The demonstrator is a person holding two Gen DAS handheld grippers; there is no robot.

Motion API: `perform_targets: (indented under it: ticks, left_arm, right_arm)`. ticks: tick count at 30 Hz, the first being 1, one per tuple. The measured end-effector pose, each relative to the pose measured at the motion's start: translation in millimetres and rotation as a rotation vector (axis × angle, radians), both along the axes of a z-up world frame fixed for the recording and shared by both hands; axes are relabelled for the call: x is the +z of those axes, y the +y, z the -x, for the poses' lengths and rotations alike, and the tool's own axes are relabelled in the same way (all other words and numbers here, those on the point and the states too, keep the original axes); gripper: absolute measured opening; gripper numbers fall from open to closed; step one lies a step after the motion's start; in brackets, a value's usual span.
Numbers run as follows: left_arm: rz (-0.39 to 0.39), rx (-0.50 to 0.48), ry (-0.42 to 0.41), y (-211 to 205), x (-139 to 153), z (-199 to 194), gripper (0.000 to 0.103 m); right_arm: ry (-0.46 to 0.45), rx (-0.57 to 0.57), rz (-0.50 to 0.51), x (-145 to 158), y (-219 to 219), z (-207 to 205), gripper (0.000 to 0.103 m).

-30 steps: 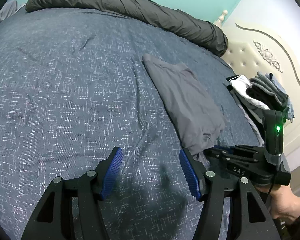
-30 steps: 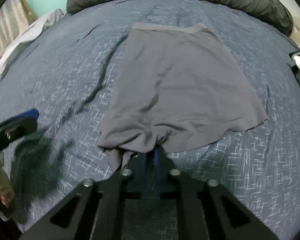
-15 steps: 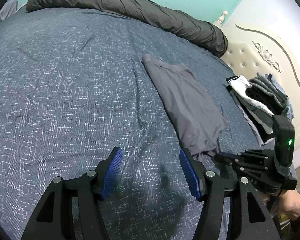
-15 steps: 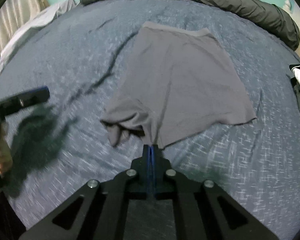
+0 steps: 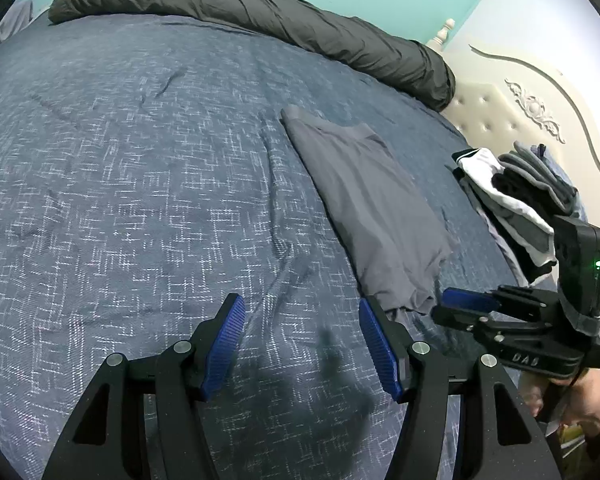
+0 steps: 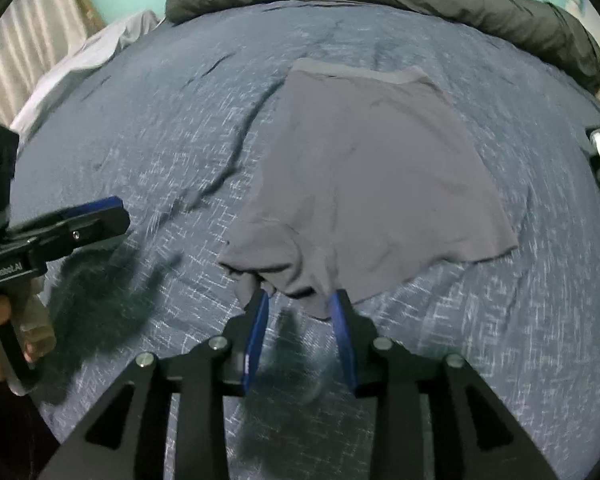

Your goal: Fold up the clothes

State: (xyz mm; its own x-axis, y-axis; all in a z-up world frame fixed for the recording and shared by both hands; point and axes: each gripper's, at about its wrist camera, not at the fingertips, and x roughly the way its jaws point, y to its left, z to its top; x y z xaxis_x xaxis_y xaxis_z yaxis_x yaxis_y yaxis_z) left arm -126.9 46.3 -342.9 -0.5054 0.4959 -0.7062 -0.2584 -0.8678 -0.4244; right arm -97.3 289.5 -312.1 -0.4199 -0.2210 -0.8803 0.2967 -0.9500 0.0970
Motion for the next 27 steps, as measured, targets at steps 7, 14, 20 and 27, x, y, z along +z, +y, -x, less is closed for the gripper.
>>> perform_targets:
  ticks: [7,14,20,27]
  left_arm:
    - [-0.002,-0.013,0.000,-1,1,-3,0.063]
    - [-0.017,-0.007,-0.007,12,3,3,0.063]
    - [-0.045,0.002,-0.020,17,2,12,0.063]
    - [-0.118,0.021,-0.066,25,-2,39,0.064]
  right_arm:
    - [-0.036,0.002,0.011,-22,-11,9,0.012]
    - [-0.062,0.036,0.055,-13,-13,-2,0.007]
    - [-0.022,-0.052,0.123,12,35,9,0.013]
    - [0.029,-0.179,0.166,27,95,55,0.044]
